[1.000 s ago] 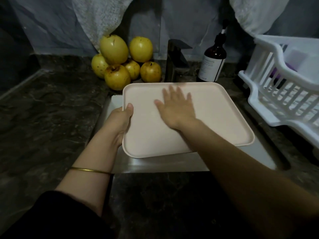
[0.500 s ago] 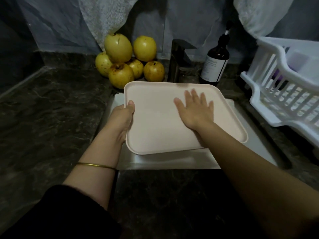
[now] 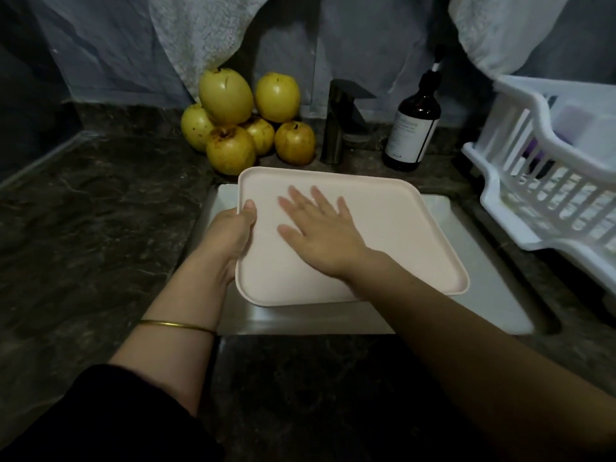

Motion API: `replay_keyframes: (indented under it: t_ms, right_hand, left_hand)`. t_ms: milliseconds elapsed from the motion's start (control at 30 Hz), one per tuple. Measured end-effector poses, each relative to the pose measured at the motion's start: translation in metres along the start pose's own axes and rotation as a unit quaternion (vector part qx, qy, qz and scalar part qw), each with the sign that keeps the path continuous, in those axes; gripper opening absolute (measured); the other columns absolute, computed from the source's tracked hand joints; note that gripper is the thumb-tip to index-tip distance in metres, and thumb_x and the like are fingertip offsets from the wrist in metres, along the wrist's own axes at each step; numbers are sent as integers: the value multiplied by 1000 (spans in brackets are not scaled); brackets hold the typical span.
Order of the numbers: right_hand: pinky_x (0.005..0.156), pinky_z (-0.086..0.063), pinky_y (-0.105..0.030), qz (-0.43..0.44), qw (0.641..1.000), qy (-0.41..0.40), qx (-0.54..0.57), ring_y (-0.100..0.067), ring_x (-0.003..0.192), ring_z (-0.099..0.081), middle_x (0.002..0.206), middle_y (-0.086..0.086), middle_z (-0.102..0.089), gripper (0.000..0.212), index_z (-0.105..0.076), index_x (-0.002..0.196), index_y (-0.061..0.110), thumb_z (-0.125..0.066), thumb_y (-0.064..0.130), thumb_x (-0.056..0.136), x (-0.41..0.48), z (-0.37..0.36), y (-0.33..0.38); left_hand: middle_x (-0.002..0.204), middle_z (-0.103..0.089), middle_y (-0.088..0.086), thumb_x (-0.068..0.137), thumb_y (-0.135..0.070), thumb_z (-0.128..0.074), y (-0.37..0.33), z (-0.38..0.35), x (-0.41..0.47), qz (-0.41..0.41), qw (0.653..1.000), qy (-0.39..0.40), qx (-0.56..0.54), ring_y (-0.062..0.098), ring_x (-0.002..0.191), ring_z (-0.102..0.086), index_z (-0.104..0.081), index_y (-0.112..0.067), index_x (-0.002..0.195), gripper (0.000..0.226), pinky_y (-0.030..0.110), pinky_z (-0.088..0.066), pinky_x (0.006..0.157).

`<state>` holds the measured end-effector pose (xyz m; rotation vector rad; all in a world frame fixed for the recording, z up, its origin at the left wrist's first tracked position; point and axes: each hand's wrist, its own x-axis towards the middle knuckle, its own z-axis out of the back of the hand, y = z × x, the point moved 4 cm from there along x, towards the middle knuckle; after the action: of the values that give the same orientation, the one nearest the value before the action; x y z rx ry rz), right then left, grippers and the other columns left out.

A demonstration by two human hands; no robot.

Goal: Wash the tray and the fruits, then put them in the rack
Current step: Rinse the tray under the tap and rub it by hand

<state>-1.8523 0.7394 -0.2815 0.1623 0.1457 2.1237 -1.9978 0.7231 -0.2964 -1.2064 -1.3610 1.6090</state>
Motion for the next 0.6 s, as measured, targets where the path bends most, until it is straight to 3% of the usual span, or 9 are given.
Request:
replay_keyframes:
  t_ms: [100,167,233,300,467,600]
  right_hand:
    - [114,7,-49,116,992,14,-38,-15,147,6,160,14,1,58,-13,149,43,-25,60,96,-10,9,10]
    - [115,5,-48,108,993,11,-51,-14,147,4,160,14,-2,60,-15,149,43,-27,64,94,-10,16,6]
    - [117,5,-48,30,999,-1,-33,-15,147,4,160,13,-1,59,-15,149,42,-23,63,95,-9,20,-9]
    - [117,5,-49,-71,997,-9,-18,-18,148,6,160,10,1,58,-11,150,40,-18,61,96,-10,20,-29]
    - [112,5,-62,-318,948,-7,-2,-34,146,8,161,-2,6,63,-5,152,31,-10,59,96,-27,24,-65]
    - [111,-20,-62,-398,916,42,-17,-43,141,-17,158,-16,-14,55,-18,151,17,-22,40,102,-40,25,-70]
  left_hand:
    - [94,-67,9,102,-35,-39,-1,-2,0,7,1000,14,-12,26,83,-64,-59,-13,102,29,35,-52,78]
    - [97,-67,10,102,-34,-39,-1,-4,-2,10,1000,12,-18,27,85,-64,-59,-13,103,28,37,-52,81]
    - [97,-64,10,102,-30,-40,-1,-4,-4,8,1000,4,-23,25,79,-61,-57,-11,104,26,36,-51,78]
    - [93,-63,9,102,-29,-41,-2,-4,-7,5,1000,1,-14,21,72,-59,-56,-10,109,25,30,-48,66]
    - [91,-64,8,102,-29,-41,-3,0,-9,-4,1000,6,8,20,72,-60,-56,-6,115,31,28,-47,64]
    - [101,-61,13,102,-27,-42,-3,1,-10,-8,1000,-9,8,20,70,-58,-55,-1,120,35,31,-47,68]
